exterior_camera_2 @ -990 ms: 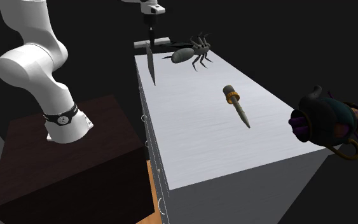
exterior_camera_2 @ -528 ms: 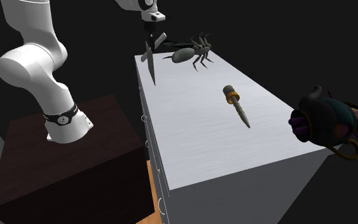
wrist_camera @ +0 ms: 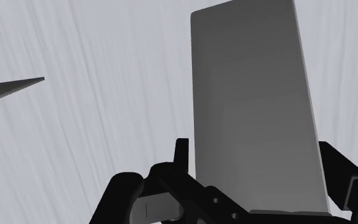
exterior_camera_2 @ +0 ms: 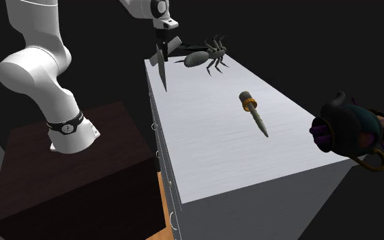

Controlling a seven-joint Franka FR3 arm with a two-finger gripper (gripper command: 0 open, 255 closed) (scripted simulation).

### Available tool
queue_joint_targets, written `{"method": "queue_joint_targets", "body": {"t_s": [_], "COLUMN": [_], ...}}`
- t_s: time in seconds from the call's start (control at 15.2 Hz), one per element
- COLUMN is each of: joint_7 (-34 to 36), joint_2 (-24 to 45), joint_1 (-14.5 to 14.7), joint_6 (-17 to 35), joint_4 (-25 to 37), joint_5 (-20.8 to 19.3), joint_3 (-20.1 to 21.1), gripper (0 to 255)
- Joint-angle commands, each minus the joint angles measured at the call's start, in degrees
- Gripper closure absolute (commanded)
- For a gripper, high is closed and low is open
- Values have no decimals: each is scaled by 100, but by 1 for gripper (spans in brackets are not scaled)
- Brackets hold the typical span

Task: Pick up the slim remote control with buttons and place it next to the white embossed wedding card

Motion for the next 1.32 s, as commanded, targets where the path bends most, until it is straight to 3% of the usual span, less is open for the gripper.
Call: {"method": "queue_joint_targets", "body": {"t_s": [0.0,0.33,0.4,0.66,0.99,1.25], "joint_7": [24,26,36,63,-338,-339], "joint_2": [111,112,127,188,-382,-383], "joint_1": [31,28,42,86,-329,-327], "joint_6": [-20,-21,-25,-17,-570,-569], "joint_4": [-110,-110,-98,-67,150,150], "joint_5": [-13,-15,-27,-83,540,541], "joint_3": [-43,-39,-47,-90,347,344], "gripper": [255,255,0,0,0,0]}}
